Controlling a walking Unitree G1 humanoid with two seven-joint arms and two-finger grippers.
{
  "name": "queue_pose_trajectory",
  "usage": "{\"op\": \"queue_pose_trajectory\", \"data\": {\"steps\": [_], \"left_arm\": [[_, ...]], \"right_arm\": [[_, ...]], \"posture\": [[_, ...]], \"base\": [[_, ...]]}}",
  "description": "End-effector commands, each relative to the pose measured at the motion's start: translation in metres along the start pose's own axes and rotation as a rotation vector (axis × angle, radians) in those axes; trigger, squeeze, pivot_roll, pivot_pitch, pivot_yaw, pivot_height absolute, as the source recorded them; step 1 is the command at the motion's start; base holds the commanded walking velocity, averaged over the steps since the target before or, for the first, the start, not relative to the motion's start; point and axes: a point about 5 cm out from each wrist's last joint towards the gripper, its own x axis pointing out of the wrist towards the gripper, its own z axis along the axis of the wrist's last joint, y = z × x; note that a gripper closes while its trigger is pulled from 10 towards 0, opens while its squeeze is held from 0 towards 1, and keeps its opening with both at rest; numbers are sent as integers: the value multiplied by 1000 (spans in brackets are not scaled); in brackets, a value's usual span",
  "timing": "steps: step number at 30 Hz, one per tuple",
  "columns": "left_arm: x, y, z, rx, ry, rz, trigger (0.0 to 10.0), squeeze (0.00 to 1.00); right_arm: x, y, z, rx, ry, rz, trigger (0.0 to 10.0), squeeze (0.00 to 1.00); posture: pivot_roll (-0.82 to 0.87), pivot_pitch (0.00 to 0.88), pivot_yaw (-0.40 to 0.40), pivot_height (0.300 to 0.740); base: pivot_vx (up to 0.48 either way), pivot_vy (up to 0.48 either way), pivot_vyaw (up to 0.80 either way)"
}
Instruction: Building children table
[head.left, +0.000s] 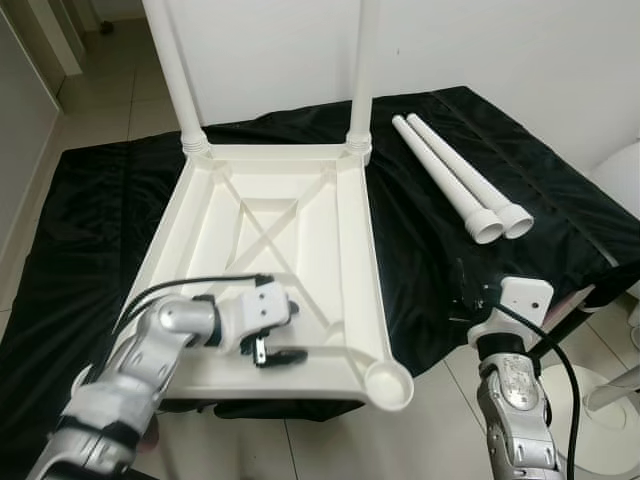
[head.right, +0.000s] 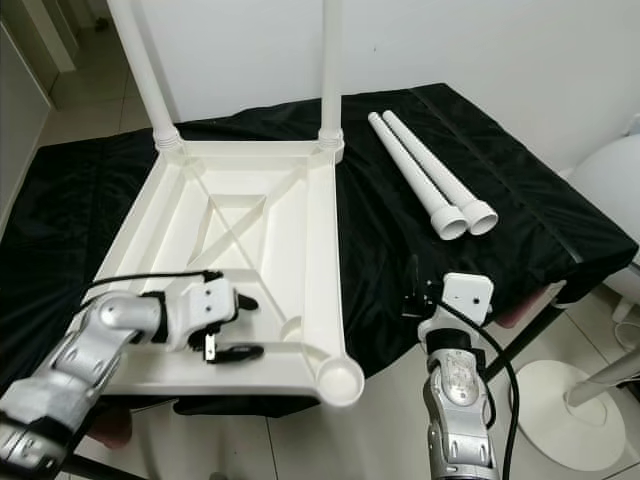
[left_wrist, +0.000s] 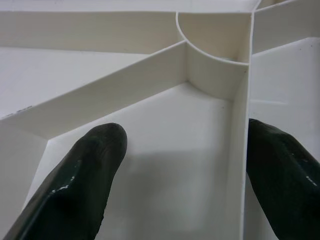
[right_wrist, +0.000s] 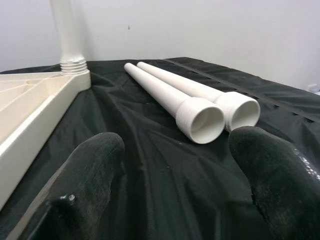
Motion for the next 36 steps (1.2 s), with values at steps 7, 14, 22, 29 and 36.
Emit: {"op": "queue_pose_trajectory", "data": {"steps": [7,14,22,29,36], "left_arm": [[-10,36,-16,-34,124,494,10000,0],[-7,49,-12,-65,142,586,10000,0],[3,56,3,-163,58,645,10000,0],[31,29,34,-220,-106,510,10000,0],[47,11,58,-244,-195,437,10000,0]], "right_arm": [[-2,2,0,13,11,-5,10000,0],[-3,3,1,15,14,-9,10000,0],[-3,3,1,17,19,-12,10000,0],[-2,6,1,22,25,-7,10000,0],[-2,7,0,26,31,-6,10000,0]], "posture": [[-36,102,84,740],[-38,114,90,740],[-38,127,90,740],[-35,132,88,740],[-23,154,94,740]], "base": [[0,0,0],[0,0,0],[0,0,0],[0,0,0],[0,0,0]]}}
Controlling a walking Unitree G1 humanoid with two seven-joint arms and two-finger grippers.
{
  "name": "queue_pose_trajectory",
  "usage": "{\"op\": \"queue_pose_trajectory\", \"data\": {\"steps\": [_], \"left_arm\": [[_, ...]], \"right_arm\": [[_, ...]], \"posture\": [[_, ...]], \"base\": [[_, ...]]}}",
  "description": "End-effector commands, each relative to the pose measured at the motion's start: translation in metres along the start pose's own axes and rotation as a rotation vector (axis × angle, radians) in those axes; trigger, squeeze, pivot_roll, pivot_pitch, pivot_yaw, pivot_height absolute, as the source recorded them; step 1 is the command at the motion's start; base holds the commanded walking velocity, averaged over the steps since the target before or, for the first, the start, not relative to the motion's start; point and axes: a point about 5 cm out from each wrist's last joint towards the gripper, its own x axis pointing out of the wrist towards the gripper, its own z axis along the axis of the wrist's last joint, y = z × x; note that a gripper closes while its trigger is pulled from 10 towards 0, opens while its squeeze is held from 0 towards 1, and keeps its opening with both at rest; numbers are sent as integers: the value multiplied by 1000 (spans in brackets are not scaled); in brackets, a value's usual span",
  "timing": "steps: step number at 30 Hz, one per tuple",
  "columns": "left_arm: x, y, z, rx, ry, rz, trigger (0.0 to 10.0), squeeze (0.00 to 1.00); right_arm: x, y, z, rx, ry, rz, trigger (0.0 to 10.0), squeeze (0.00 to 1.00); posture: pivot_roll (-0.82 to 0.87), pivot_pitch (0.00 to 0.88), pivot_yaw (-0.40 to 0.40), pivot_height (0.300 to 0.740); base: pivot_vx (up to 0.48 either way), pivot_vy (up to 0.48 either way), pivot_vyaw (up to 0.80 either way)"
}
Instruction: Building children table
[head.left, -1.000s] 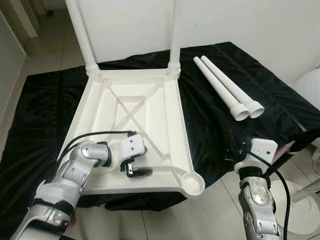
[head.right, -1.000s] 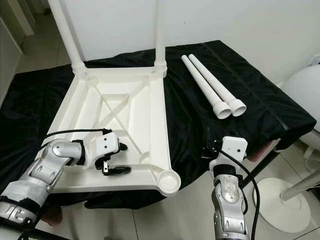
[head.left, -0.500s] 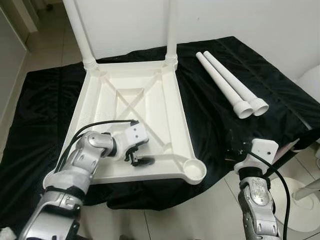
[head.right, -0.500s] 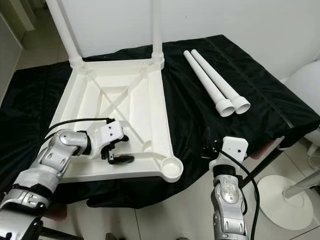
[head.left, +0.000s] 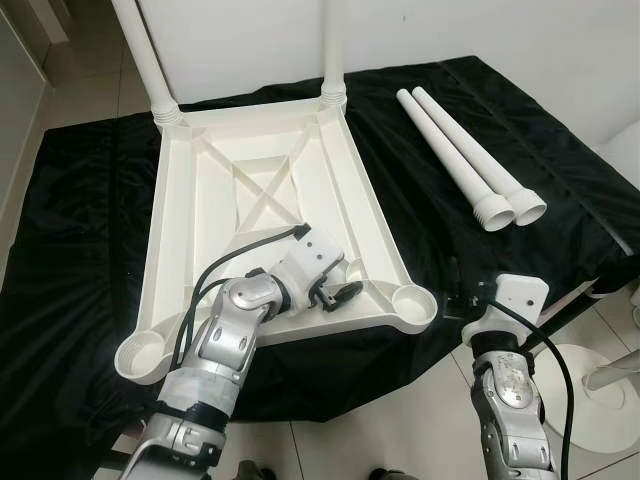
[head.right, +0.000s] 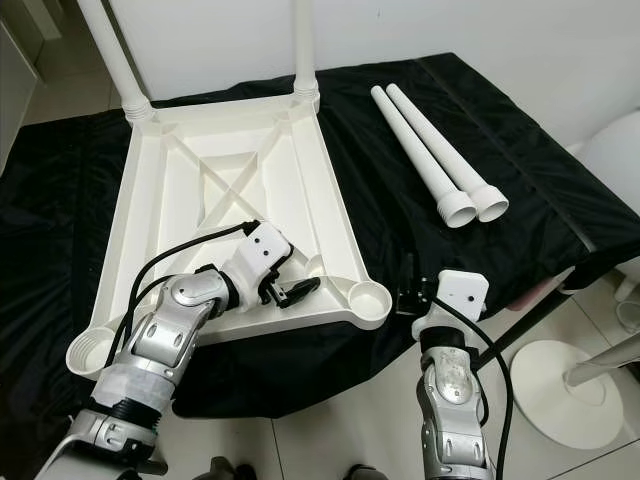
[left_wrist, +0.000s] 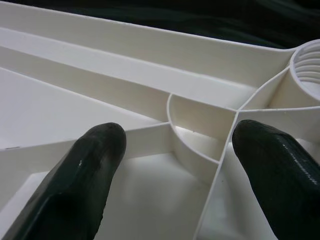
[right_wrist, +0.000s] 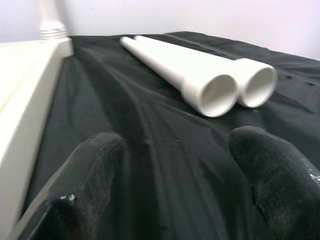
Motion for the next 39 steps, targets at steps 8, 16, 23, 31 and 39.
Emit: {"op": "queue_pose_trajectory", "data": {"steps": [8,16,23,31,39], "left_arm": [[1,-6,7,-52,-20,4,10000,0],[-21,-3,34,-104,-212,-226,10000,0],[-42,9,58,-145,-341,-326,10000,0],[-31,60,64,-234,-340,14,10000,0],[-25,65,56,-251,-282,98,10000,0]], "right_arm": [[-2,1,-3,4,23,-6,10000,0],[1,-3,0,-8,7,-17,10000,0],[8,-16,9,-23,-53,-78,10000,0],[24,-29,21,-39,-115,-171,10000,0],[27,-31,21,-53,-117,-211,10000,0]], "posture": [[-27,169,104,740],[-29,169,103,740],[-27,164,96,740],[-27,153,76,740],[-30,148,66,740]], "base": [[0,0,0],[0,0,0],[0,0,0],[0,0,0],[0,0,0]]}}
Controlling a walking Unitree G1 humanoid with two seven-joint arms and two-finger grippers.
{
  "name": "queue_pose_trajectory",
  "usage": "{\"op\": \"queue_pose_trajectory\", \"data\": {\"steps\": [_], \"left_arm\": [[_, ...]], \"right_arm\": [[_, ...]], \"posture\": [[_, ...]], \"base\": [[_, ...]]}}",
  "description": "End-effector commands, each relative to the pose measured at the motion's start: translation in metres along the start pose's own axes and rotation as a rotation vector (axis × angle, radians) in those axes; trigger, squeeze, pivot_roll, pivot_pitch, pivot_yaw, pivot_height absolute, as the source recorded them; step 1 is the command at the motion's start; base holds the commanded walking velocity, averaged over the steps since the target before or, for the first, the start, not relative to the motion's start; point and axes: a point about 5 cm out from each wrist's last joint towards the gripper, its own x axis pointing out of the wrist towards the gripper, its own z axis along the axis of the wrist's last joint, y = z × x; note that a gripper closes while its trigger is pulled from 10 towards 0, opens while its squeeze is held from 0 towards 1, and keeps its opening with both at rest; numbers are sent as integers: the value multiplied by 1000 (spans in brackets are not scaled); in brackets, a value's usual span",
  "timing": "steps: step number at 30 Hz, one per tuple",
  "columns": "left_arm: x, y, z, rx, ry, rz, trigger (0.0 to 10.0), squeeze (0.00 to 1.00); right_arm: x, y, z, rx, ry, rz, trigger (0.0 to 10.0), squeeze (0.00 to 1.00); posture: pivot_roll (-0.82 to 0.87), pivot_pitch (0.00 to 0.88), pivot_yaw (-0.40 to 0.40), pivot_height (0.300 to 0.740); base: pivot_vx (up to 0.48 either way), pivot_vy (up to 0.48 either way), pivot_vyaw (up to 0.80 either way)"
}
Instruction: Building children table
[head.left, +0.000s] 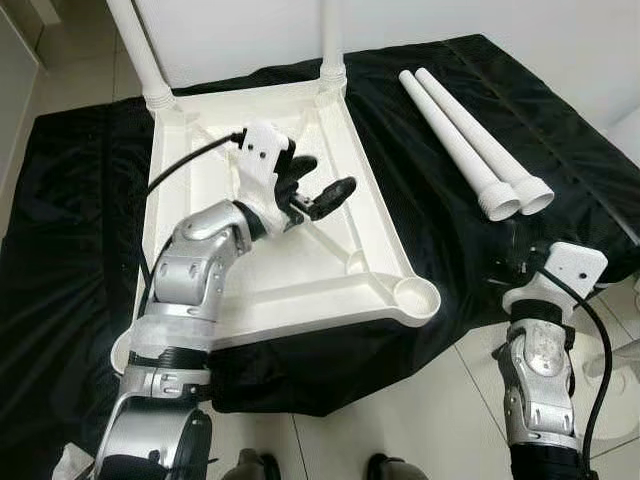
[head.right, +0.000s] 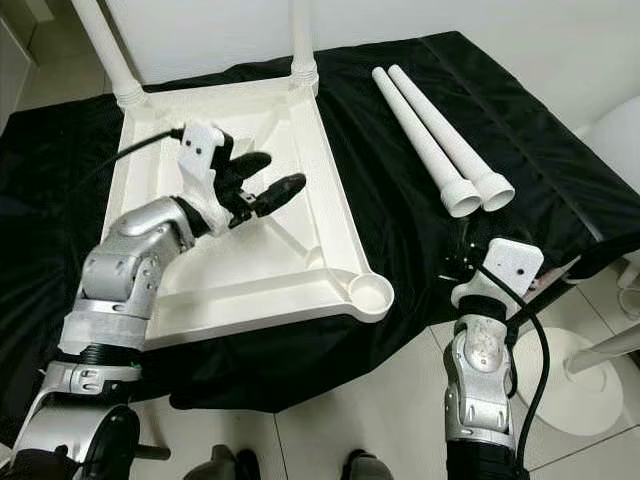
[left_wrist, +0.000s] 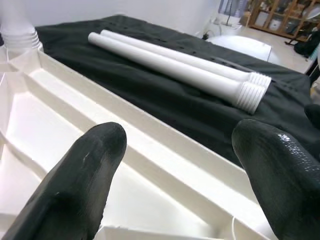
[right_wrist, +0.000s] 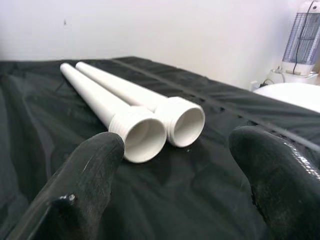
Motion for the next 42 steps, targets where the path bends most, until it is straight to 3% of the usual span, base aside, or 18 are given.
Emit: {"op": "queue_pose_trajectory", "data": {"steps": [1,2,6,14,22,29,36,37,38,39,42], "left_arm": [[-1,0,-3,-4,19,12,10000,0],[4,5,-10,-27,47,104,10000,0],[13,8,-14,-52,48,177,10000,0],[18,2,-15,-98,42,192,10000,0],[19,-7,-25,-52,73,187,10000,0],[22,-13,-25,1,50,205,10000,0],[21,-17,-27,-21,66,187,10000,0],[21,-17,-26,-13,58,196,10000,0],[21,-17,-26,-13,58,196,10000,0],[21,-18,-24,14,38,205,10000,0],[20,-19,-24,20,37,211,10000,0]], "right_arm": [[-2,-2,-3,-4,12,-15,10000,0],[1,-4,-10,1,61,-44,10000,0],[7,-5,-15,-2,101,-59,10000,0],[19,-8,-17,-33,124,-45,10000,0],[28,-9,-18,-30,124,-12,10000,0],[36,-2,-12,53,93,37,10000,0],[38,-3,-11,73,91,42,10000,0],[39,-4,-10,66,88,41,10000,153],[39,-4,-10,66,88,41,10000,153],[40,-6,-9,88,78,48,10000,1000],[43,-7,-6,136,65,64,10000,1000]], "posture": [[-30,148,66,740],[-39,139,53,740],[-40,135,52,740],[-38,134,60,740],[-40,139,69,740],[-45,146,64,740],[-43,165,55,740],[-41,166,54,740],[-41,166,54,740],[-39,176,54,740],[-38,185,55,740]], "base": [[0,0,0],[0,0,0],[0,0,0],[0,0,0],[0,0,0],[0,0,0],[0,0,0],[0,0,0],[0,0,0],[0,0,0],[0,0,0]]}}
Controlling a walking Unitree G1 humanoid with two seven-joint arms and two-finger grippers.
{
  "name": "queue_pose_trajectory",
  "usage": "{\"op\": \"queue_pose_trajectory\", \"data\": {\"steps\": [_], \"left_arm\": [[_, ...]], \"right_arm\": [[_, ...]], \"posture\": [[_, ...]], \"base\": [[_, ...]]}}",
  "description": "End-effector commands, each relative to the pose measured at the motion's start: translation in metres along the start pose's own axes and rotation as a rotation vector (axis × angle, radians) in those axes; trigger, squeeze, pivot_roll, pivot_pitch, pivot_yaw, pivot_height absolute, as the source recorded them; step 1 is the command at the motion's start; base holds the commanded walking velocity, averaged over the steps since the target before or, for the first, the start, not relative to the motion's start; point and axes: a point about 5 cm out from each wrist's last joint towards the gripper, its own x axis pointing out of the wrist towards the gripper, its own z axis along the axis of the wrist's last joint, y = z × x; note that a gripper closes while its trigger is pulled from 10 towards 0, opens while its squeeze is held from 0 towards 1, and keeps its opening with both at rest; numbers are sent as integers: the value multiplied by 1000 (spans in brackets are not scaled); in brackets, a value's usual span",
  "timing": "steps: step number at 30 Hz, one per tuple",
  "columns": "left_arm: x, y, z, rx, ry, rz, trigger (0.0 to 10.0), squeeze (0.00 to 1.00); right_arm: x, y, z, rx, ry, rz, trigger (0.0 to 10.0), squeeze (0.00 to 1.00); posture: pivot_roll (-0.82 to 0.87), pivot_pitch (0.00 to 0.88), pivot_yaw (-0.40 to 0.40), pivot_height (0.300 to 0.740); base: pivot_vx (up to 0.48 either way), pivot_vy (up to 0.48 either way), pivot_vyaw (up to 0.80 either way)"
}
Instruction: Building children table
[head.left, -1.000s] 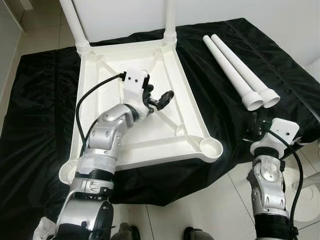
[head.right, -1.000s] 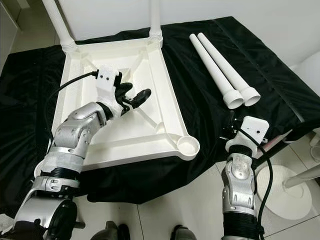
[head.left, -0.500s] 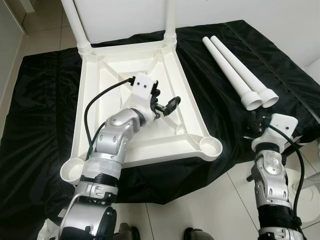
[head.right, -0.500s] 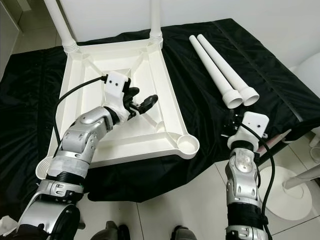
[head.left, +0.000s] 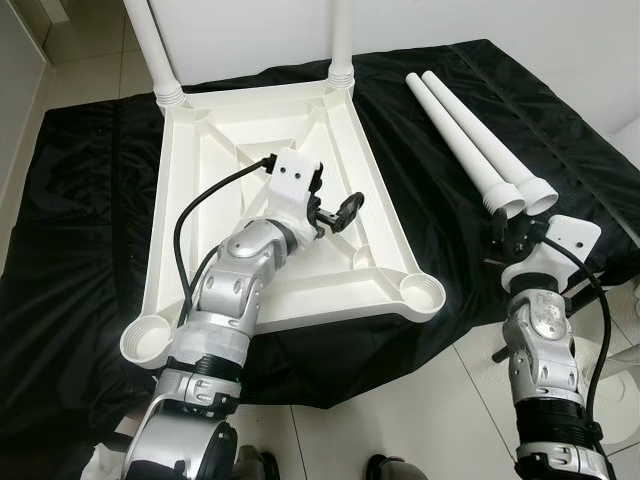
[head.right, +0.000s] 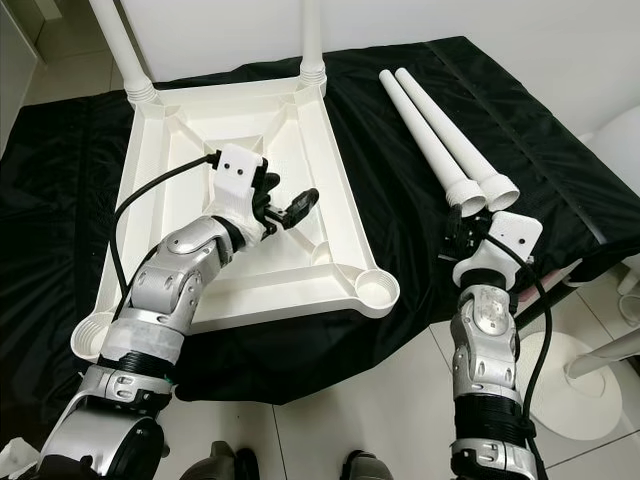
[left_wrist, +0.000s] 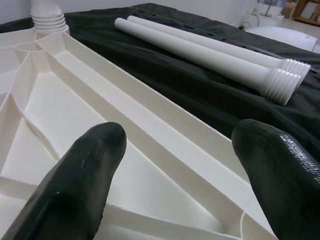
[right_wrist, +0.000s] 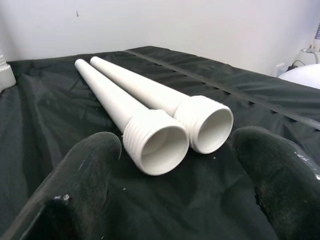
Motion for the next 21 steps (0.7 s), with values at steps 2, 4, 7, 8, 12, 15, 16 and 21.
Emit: {"op": "queue_pose_trajectory", "data": {"steps": [2,4,7,8,12,15,16,21], "left_arm": [[-3,3,-4,16,9,62,10000,0],[-3,3,-4,21,11,66,10000,0],[-5,3,-2,25,13,70,10000,0],[-5,3,-2,25,13,70,10000,0],[-9,1,1,46,19,64,10000,0],[-11,0,1,48,25,63,10000,0],[-12,-1,0,54,33,61,10000,0],[-16,-2,0,63,46,62,10000,0]], "right_arm": [[4,-1,3,75,-18,21,10000,1000],[5,-1,4,110,-15,39,10000,741],[6,1,3,149,-9,65,10000,0],[6,1,3,149,-9,65,10000,0],[9,6,-1,228,23,113,10000,0],[11,8,-3,261,39,129,10000,0],[12,10,-4,285,45,141,10000,0],[16,14,-4,342,50,165,10000,0]], "posture": [[-36,191,55,740],[-28,209,56,740],[-23,222,57,740],[-23,222,57,740],[-3,271,69,740],[4,289,74,740],[16,309,80,740],[33,333,88,740]], "base": [[0,0,0],[0,0,0],[0,0,0],[0,0,0],[0,0,0],[0,0,0],[0,0,0],[0,0,0]]}}
